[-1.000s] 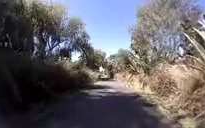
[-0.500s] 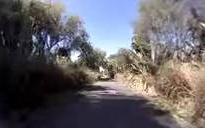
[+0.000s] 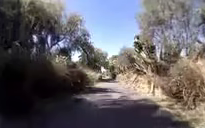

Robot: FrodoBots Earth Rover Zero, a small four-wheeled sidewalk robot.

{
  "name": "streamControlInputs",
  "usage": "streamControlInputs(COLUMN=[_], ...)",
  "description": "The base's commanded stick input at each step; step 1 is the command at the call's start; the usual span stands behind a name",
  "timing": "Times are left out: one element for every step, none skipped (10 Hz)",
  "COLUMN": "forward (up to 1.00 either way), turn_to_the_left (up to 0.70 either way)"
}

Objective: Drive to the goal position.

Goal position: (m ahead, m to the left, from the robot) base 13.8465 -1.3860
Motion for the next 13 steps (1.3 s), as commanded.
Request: streamControlInputs(forward=[0.85, 0.85, 0.85, 0.85, 0.85, 0.85, 0.85, 0.85, 0.85, 0.85, 0.85, 0.85, 0.85], turn_to_the_left=[0.0, 0.0, 0.0, 0.0, 0.0, 0.0, 0.0, 0.0, 0.0, 0.0, 0.0, 0.0, 0.0])
